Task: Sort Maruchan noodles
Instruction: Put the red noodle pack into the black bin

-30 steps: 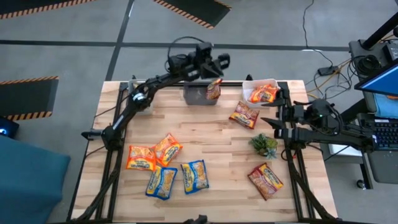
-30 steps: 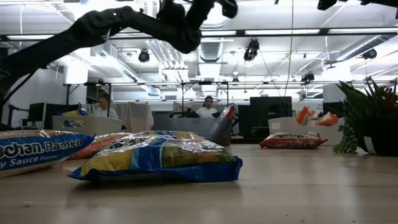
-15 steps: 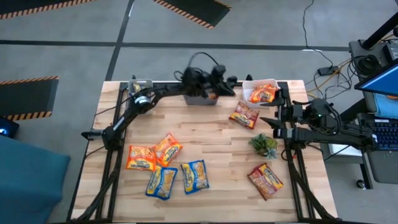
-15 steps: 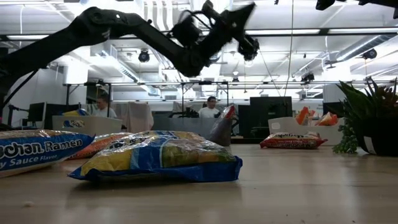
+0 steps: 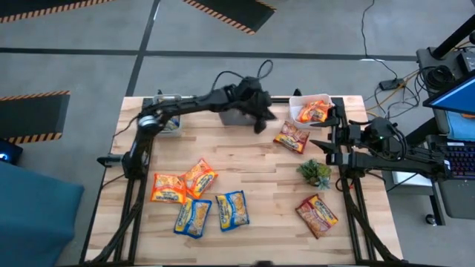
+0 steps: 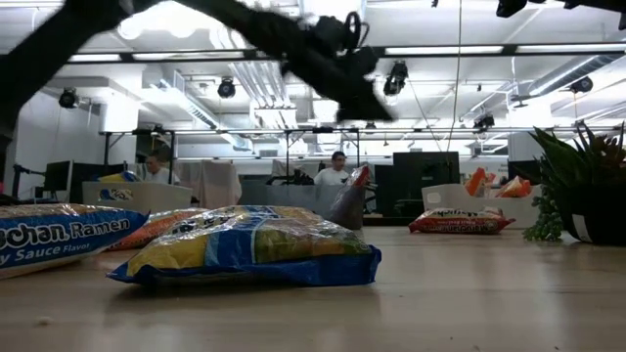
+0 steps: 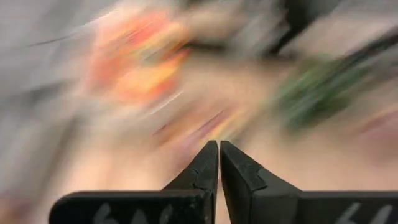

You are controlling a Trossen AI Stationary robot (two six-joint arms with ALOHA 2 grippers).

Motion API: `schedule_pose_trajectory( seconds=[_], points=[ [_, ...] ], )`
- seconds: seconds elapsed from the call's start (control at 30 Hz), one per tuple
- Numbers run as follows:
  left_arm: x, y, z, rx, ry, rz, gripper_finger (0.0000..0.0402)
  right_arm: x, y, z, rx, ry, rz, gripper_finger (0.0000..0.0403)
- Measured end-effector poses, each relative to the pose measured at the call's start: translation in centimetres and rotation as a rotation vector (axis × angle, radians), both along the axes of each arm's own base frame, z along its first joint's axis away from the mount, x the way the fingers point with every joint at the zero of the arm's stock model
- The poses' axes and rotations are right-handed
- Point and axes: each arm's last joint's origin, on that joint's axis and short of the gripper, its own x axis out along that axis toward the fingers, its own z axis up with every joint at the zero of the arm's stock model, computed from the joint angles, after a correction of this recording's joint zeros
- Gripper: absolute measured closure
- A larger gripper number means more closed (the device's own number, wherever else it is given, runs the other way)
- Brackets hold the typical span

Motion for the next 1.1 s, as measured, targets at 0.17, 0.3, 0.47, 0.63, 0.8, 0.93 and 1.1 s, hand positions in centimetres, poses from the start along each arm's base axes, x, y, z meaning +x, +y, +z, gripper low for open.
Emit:
schedule_pose_trajectory(
  seconds=[0.17,0.3,0.47,0.63,0.8,0.93,1.1],
  points=[
    [-7.2,-2.7,5.5,0.349,0.331,0.202,0.0402,0.0,0.0,-0.1,0.013,0.007,0.002,0.0184],
    [-17.0,-3.6,8.7,0.269,0.393,0.338,0.0402,0.0,-0.1,0.0,0.055,-0.001,-0.016,0.0184],
    [-26.7,-7.9,9.6,0.067,-0.024,0.335,0.0401,0.6,-1.1,-0.3,0.269,-0.015,-0.291,0.0184],
    [-31.9,-11.0,6.0,0.082,-0.286,0.352,0.0401,3.0,-2.2,-1.2,0.452,0.093,-0.464,0.0186],
    [-35.2,-12.6,2.9,0.130,-0.462,0.352,0.0401,6.1,-3.0,-1.8,0.676,0.305,-0.526,0.0218],
    [-36.8,-13.4,1.8,0.163,-0.563,0.346,0.0401,8.2,-3.5,-3.1,0.797,0.640,-0.651,0.0261],
    [-38.2,-14.1,1.7,0.197,-0.634,0.340,0.0401,9.9,-3.7,-5.3,0.888,1.133,-0.768,0.0323]
  ],
)
